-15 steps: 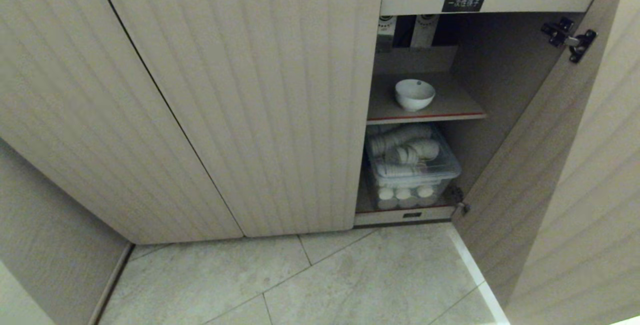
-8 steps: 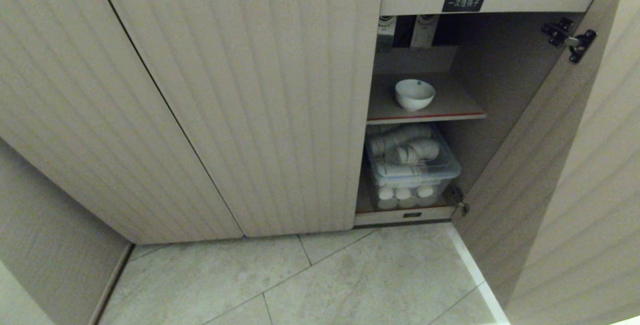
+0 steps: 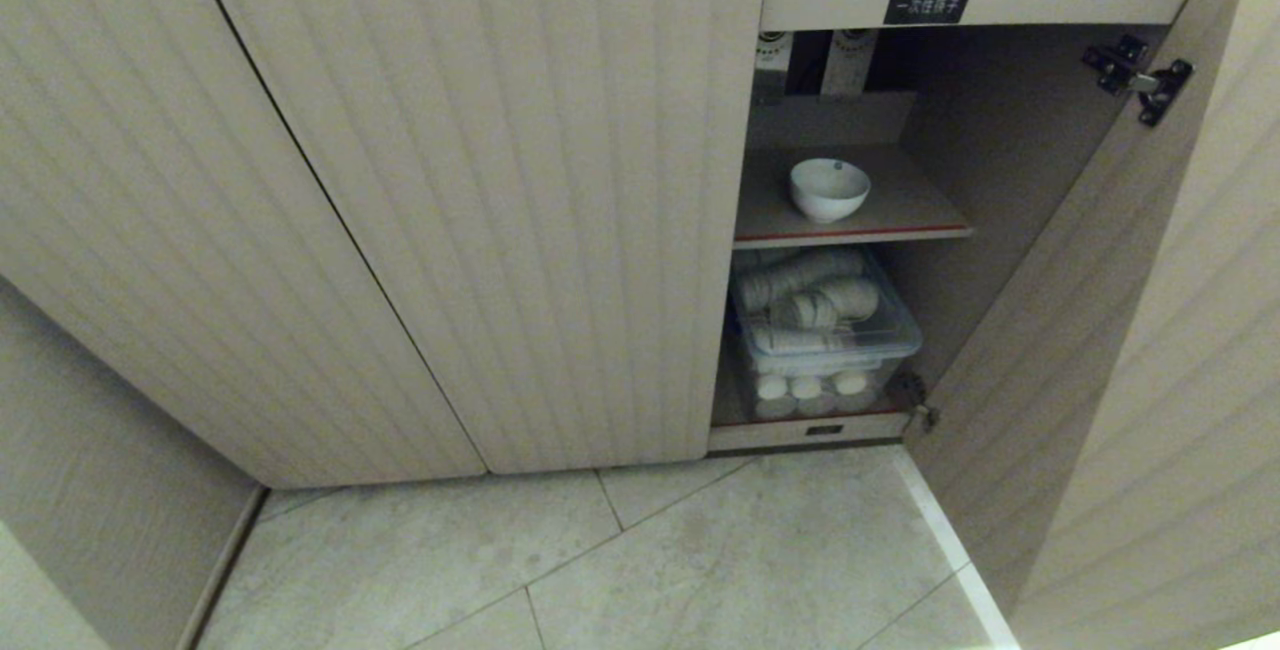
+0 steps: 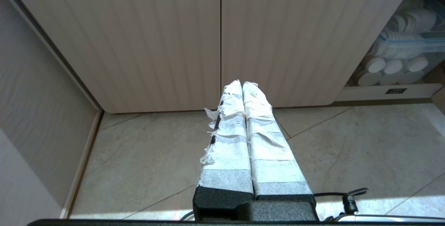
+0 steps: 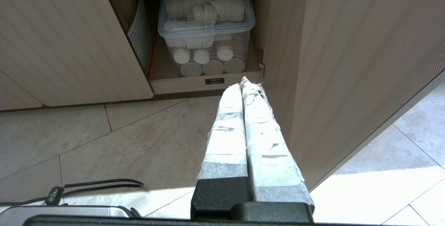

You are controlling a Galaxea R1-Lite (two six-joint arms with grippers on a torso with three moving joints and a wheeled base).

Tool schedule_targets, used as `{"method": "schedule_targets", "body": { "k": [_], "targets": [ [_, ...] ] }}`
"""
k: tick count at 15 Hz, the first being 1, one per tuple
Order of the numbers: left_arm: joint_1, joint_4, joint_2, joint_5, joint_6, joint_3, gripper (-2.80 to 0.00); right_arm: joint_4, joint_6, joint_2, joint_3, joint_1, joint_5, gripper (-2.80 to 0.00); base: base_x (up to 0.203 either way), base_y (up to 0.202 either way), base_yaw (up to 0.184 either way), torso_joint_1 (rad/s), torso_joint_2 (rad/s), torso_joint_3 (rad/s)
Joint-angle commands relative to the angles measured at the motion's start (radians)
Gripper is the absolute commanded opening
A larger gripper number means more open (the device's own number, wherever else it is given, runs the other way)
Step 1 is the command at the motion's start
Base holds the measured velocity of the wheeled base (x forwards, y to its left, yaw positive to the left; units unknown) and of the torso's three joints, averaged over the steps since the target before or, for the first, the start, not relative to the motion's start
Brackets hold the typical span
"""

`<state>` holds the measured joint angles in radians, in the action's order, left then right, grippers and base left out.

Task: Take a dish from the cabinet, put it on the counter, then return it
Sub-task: Close the cabinet door

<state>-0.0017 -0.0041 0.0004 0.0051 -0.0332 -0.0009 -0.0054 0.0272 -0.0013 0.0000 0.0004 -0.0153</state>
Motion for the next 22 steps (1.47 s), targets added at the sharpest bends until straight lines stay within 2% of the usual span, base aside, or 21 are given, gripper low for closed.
{"method": "schedule_targets", "body": {
  "k": [1, 14, 22],
  "targets": [
    [0.000, -0.001, 0.000, 0.000, -0.001, 0.001, -2.80, -0.001, 0.000, 0.001, 0.000, 0.000, 0.000, -2.80, 0.000, 0.000, 0.000, 0.000, 0.00, 0.000],
    [0.000, -0.001, 0.000, 0.001, -0.001, 0.001, -2.80, -0.001, 0.000, 0.001, 0.000, 0.000, 0.000, -2.80, 0.000, 0.000, 0.000, 0.000, 0.00, 0.000],
    [0.000, -0.001, 0.000, 0.001, -0.001, 0.000, -2.80, -0.001, 0.000, 0.001, 0.000, 0.001, 0.000, -2.80, 0.000, -0.173, 0.003, 0.002, 0.00, 0.002]
  ]
}}
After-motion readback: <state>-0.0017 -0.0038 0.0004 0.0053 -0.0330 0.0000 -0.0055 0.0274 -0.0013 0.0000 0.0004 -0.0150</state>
